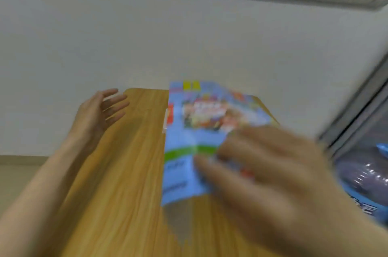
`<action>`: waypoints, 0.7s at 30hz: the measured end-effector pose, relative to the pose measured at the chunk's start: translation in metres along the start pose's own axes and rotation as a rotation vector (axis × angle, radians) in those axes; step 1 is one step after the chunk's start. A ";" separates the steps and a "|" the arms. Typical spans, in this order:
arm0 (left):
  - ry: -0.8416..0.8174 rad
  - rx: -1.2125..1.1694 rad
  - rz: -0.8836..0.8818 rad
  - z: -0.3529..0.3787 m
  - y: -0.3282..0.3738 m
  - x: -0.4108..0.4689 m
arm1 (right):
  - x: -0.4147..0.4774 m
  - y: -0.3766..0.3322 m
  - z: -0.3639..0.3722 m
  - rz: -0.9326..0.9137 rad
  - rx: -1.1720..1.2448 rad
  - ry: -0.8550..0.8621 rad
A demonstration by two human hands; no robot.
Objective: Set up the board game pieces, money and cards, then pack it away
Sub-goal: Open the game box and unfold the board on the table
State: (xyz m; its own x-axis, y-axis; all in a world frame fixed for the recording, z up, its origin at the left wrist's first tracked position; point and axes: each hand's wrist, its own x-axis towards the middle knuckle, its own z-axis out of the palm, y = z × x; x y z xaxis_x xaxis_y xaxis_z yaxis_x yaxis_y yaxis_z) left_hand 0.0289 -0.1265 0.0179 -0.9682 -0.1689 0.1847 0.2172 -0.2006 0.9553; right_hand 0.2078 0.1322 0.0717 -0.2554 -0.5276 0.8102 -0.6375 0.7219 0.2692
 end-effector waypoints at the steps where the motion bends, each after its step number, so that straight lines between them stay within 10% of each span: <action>1: 0.012 0.009 -0.001 -0.001 0.000 0.002 | -0.004 -0.010 0.012 -0.035 -0.008 -0.017; 10: -0.682 0.908 -0.035 0.038 -0.041 -0.039 | -0.083 -0.044 0.120 0.134 0.018 -0.580; 21: -0.935 1.565 0.032 0.053 -0.085 -0.056 | -0.069 0.064 0.133 0.801 0.232 -0.954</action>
State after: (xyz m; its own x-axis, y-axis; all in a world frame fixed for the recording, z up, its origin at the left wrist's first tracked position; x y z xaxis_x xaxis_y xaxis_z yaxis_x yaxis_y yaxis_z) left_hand 0.0579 -0.0487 -0.0613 -0.8294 0.4908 -0.2668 0.4641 0.8712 0.1598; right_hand 0.0880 0.1552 -0.0367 -0.9865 -0.1630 -0.0184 -0.1503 0.9430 -0.2970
